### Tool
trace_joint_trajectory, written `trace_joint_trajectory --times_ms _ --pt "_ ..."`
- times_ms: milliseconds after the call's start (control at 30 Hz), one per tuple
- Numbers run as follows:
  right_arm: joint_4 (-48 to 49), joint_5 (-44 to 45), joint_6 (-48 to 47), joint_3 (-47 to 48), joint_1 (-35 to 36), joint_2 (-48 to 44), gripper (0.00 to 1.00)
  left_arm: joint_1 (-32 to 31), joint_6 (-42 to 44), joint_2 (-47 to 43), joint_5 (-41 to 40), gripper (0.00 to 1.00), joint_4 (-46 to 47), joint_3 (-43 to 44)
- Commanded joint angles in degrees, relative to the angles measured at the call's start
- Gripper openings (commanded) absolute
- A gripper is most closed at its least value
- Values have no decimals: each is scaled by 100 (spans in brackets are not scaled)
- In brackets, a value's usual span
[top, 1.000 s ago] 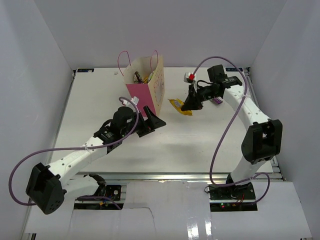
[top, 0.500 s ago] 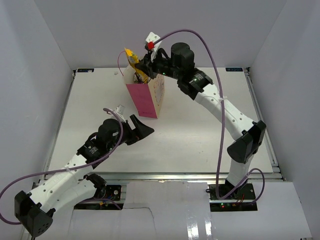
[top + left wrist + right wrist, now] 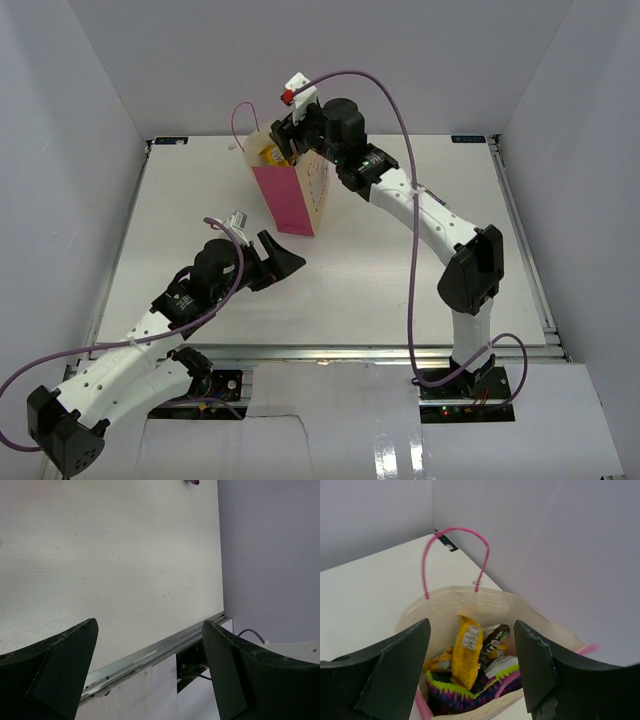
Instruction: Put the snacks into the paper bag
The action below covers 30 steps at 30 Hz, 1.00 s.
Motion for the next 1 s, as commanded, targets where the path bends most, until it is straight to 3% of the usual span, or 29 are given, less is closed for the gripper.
trace_joint_trajectory --times_ms 0,33,67,100,267,433,567,800,967 --pt "-2 -1277 -224 -123 -195 -1181 75 -21 233 68 -74 95 -92 236" --pt "-640 -1865 -434 -123 -475 -1435 75 -13 259 95 -83 96 -92 253" --pt "-1003 -3237 -645 -97 -660 -1533 83 -13 286 104 -83 96 -101 271" --pt "-1328 -3807 -864 -141 -871 -1621 87 -21 338 121 -92 96 -118 271" --pt "-2219 -4384 -1157 -1395 -2338 -2026 88 -21 505 60 -171 96 -206 306" --pt "-3036 -3482 -1446 -1908 -3735 -1256 86 -21 664 -11 -206 96 -285 385" --pt "-3142 -1970 -1797 -1785 -4045 -630 95 -21 708 42 -382 97 -268 429" --pt "-3431 -1686 -2562 -916 -4186 486 95 -21 664 174 -329 97 -233 456" --pt "-3617 -1555 -2896 -642 -4186 1084 89 -21 594 121 -347 97 -241 447"
